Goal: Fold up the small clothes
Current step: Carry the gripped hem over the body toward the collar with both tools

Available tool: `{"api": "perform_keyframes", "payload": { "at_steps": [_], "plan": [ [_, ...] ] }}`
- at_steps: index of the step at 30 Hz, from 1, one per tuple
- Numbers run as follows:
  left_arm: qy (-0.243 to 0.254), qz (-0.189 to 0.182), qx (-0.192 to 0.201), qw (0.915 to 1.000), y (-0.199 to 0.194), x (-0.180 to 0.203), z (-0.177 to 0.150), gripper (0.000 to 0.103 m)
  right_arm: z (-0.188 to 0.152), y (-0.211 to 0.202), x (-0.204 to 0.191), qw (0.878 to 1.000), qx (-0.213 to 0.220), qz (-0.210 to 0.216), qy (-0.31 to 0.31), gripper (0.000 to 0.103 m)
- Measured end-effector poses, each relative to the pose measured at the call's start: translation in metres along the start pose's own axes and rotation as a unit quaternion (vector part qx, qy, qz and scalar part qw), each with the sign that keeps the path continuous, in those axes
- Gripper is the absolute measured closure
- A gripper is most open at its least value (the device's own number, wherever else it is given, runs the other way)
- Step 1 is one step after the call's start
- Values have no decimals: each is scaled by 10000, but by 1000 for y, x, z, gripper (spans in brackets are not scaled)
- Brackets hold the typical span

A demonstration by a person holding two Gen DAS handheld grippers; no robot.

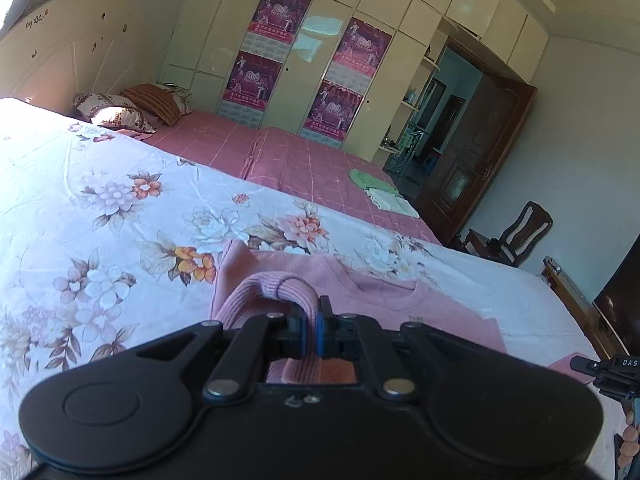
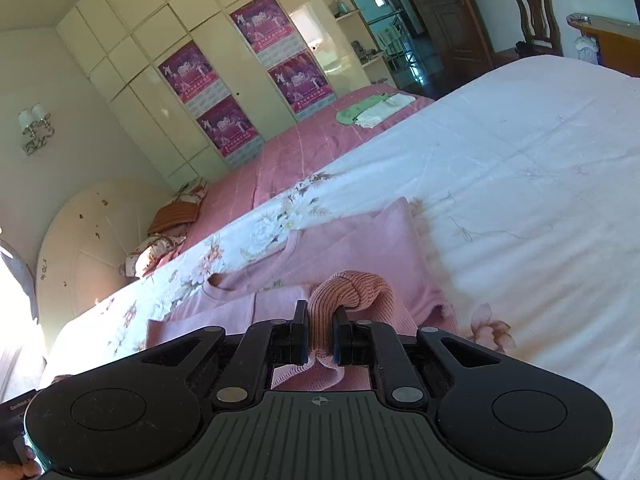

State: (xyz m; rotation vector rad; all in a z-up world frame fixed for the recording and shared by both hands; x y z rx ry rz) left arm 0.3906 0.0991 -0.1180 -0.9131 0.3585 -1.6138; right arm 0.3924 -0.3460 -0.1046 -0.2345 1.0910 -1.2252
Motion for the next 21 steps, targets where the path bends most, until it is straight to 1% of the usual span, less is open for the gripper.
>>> {"api": "perform_keyframes", "payload": {
  "at_steps": [6,11,16,21],
  "plan": [
    [-225,50,50,9997,36,-4,37,99,46,30,2,9998,109,59,174,93],
    [-276,188,-43,9994,75,-9,56,99,74,63,8,9997,40,-48,234,93],
    [-230,411,-231,9986,114,-14,65,99,92,98,17,9993,-83,-250,254,93],
    [-80,708,-461,9964,148,-21,64,99,101,136,28,9981,-326,-490,194,93]
  ]
}}
Point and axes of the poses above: each gripper's, at about its wrist camera, not at the fingertips, and y roughly the way its jaws point, x to its right, z to its top, the point moved 9 cm from there along y, roughly the way its jaws point, and after that the axes turned 13 degrees about -x, right-handed, at the moved point
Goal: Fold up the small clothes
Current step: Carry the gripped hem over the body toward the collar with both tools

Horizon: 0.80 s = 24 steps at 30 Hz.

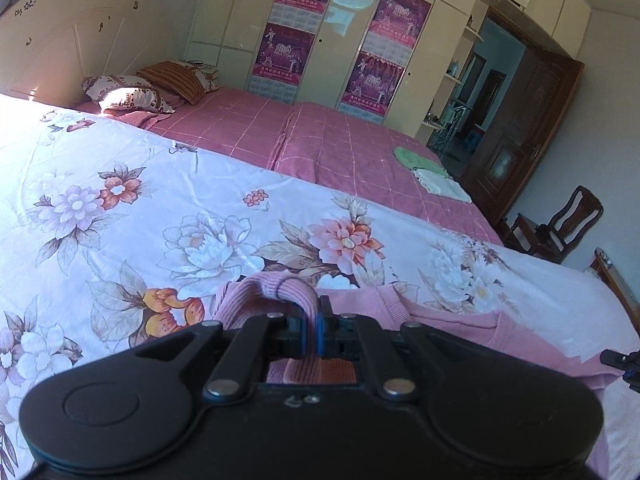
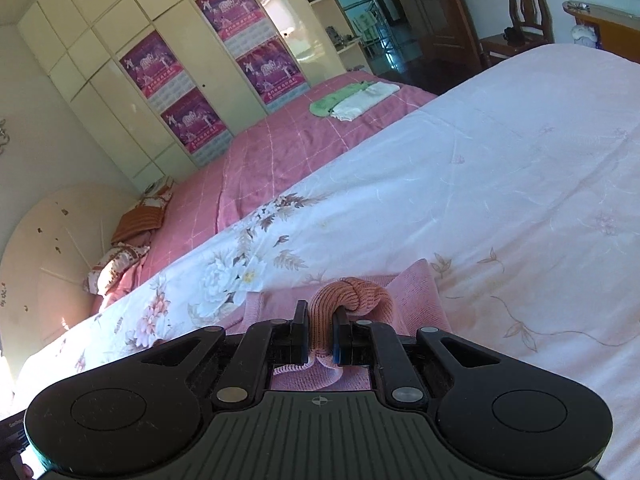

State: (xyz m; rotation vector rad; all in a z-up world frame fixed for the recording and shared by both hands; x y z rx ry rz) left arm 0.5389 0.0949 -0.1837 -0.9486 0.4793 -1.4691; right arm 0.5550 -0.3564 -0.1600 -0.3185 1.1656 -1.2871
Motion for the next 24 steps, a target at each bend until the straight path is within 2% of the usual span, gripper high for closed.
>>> {"api": "perform_keyframes", "payload": {
  "at_steps": [4,7,8,10,12,13,14,15,16,18,19,20,22,24],
  "plan": [
    [81,215,-185,9996,22,-2,0,98,6,24,7,9998,-127,-118,39,93],
    [195,406,-403,9982,39,-6,-1,89,6,41,10,9992,-343,-176,34,93],
    [208,424,-453,9979,44,-9,-1,85,6,46,12,9990,-411,-198,44,93],
    [260,383,-563,9973,49,-12,-1,84,8,51,16,9989,-428,-196,77,93],
    [311,270,-601,9973,48,-13,0,76,11,51,19,9990,-414,-101,126,92],
    [336,253,-578,9974,45,-14,1,55,12,50,19,9991,-397,-80,92,92],
    [334,343,-494,9976,40,-17,2,24,12,49,18,9993,-374,-78,45,92],
    [314,423,-335,9980,34,-20,4,13,13,47,18,9994,-342,-62,25,92],
    [325,413,-164,9985,26,-23,6,9,13,46,19,9995,-322,-14,56,92],
    [407,375,-171,9983,19,-29,8,10,15,42,20,9994,-282,132,140,92],
    [491,410,-165,9978,17,-32,9,14,16,41,20,9995,-258,145,118,83],
    [633,472,-165,9967,16,-33,9,16,18,40,19,9997,-210,107,72,60],
    [961,583,-207,9934,17,-33,7,21,22,33,17,10000,-7,2,-35,24],
    [1202,655,-272,9902,21,-32,3,26,26,28,14,9998,88,-17,-175,24]
  ]
}}
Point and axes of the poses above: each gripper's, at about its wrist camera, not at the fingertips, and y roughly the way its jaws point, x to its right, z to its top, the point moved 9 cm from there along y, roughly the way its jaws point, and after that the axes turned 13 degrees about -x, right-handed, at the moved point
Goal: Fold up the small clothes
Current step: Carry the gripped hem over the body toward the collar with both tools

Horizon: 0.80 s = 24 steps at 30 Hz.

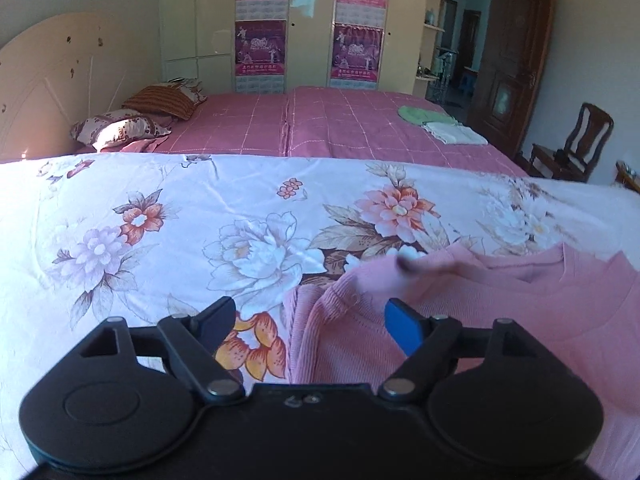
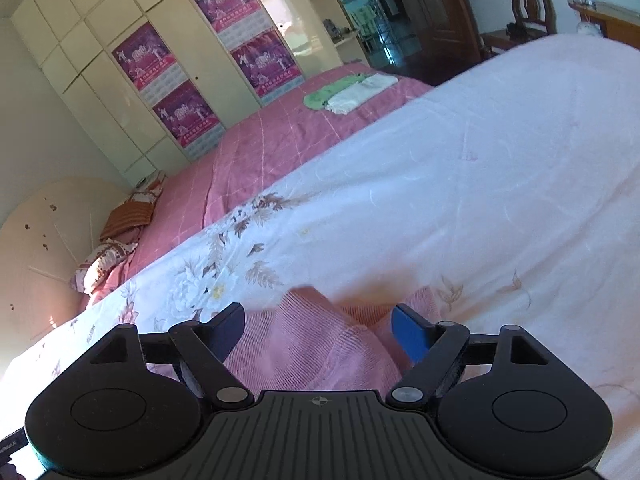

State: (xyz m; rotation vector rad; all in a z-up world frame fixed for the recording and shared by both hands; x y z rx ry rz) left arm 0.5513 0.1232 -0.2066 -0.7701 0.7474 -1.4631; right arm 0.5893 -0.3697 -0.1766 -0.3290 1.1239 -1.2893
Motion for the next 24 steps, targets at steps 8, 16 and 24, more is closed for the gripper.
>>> {"api": "perform_keyframes", "payload": {
  "at_steps": [8,16,24],
  "plan": [
    [359,37,-201,9991,25,16,-2,45,-22,21,-15,9932,-272,-499,-1012,49],
    [307,120,-373,9988,28,17,-18,95,-38,46,-8,9861,-427,-867,-1349,54],
    [106,80,-114,9998,13,23,-19,97,-47,45,-21,9757,-275,-1050,-1902,97]
  ]
}}
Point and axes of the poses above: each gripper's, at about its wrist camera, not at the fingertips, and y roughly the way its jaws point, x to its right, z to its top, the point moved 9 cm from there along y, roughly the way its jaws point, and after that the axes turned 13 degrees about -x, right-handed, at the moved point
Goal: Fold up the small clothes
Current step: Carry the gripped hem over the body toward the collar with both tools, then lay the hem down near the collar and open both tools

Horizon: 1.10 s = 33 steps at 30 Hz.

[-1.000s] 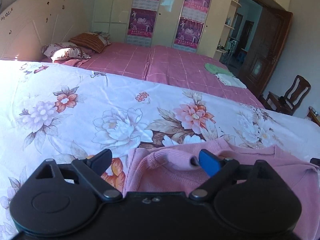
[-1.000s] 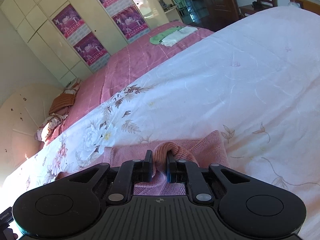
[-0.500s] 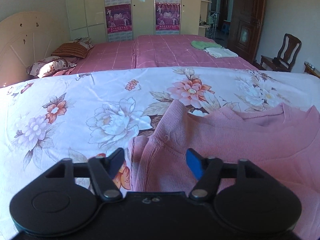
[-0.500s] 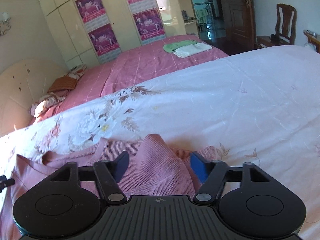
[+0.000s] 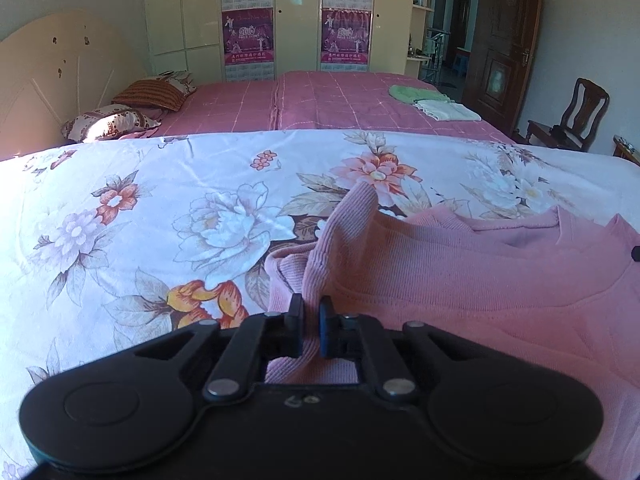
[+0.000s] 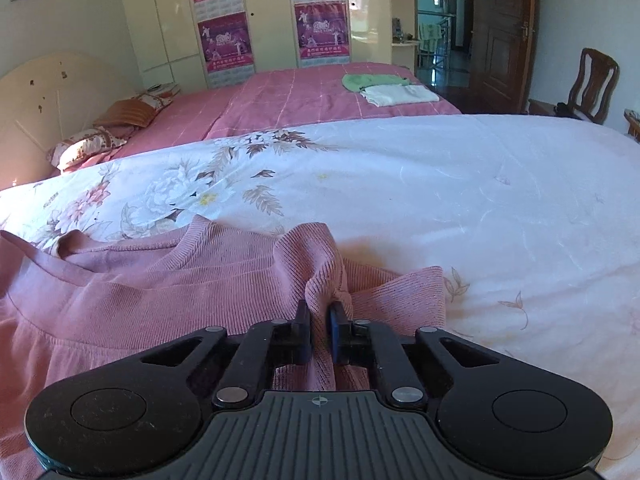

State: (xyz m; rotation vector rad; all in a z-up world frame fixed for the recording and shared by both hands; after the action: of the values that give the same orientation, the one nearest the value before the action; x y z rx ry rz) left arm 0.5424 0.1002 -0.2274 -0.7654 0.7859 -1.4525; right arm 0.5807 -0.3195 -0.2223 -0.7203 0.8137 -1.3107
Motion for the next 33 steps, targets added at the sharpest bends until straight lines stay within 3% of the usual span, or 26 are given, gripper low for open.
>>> {"api": "perform_keyframes", "payload": {
  "at_steps": [3,6,8,15,16,18,19,21,27,29,33],
  "plan": [
    [-202,63,77,9997,1,-8,4,97,10,-14,18,9976,514,-300,359,97],
    [-248,174,-113,9995,16,-9,-2,97,1,13,29,9973,35,-271,675,97],
    [-208,238,-89,9995,15,-6,-3,96,-1,13,22,9986,76,-368,383,96],
    [-351,258,167,9989,-12,-11,2,95,4,-29,24,9981,449,-16,428,94],
    [-344,204,165,9991,-16,-10,1,95,-2,-32,23,9987,367,34,358,91],
    [-217,151,141,9996,-20,-5,-4,95,-14,-32,24,9992,208,20,346,72],
    [-143,146,66,9998,-18,-2,-7,89,-23,-33,25,9993,146,29,351,57],
    [-76,147,-65,9998,-13,0,-15,80,-39,-32,26,9994,-13,41,346,57],
    [162,388,-253,9988,2,8,-30,81,-69,-27,21,9990,-299,-323,13,61],
    [125,547,-238,9981,5,6,-30,81,-73,-31,22,9988,-326,-374,16,93],
    [20,759,-238,9968,10,1,-29,83,-85,-45,25,9977,-271,-574,-232,98]
  ]
}}
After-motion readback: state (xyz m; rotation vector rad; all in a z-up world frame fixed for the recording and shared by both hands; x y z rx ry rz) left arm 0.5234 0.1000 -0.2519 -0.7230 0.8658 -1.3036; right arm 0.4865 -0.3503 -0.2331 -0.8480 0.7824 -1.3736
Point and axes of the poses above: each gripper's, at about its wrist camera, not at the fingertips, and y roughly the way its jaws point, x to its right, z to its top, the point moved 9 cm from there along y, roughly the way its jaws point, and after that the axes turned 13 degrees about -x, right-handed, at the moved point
